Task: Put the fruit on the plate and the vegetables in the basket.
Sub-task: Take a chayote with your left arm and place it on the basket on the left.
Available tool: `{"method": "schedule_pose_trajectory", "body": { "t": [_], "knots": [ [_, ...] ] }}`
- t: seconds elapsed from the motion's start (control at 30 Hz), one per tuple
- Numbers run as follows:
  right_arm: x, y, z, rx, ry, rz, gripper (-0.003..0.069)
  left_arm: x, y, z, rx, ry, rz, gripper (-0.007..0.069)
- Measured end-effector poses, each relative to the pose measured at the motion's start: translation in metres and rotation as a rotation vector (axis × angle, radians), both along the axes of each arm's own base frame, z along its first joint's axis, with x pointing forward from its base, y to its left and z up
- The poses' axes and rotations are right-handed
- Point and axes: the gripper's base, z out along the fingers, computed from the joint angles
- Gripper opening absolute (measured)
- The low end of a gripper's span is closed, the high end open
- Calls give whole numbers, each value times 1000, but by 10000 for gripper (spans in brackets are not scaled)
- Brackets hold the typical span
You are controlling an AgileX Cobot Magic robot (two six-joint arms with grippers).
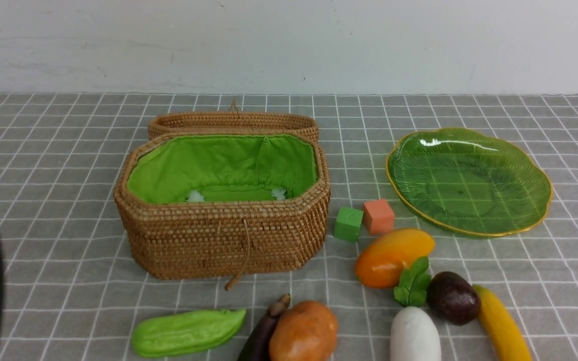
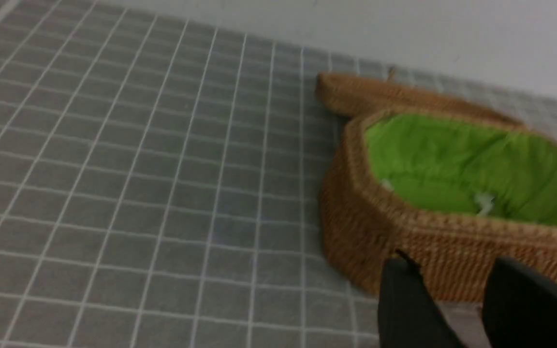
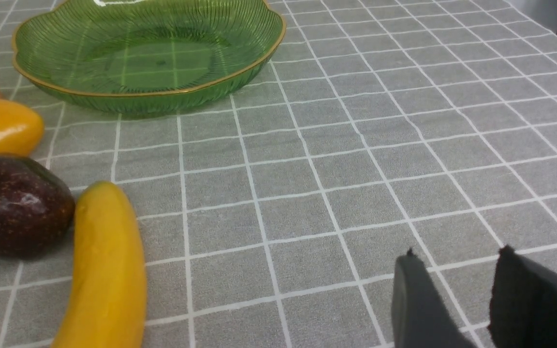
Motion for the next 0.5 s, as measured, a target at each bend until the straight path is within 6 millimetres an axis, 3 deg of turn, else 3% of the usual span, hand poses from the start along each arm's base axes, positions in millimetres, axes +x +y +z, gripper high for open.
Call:
{"method": "schedule_pose_trajectory", "body": {
  "t": [0.2,0.47,0.5],
  "knots": [
    [0,0,0,0,0,0,242,59,-13,-45,192,285,-160,239],
    [0,0,0,0,0,0,242,89,-66,-84,445,421,-590,321],
    [0,0,0,0,0,0,242,93,-79,-94,508,432,-681,383]
  ]
}}
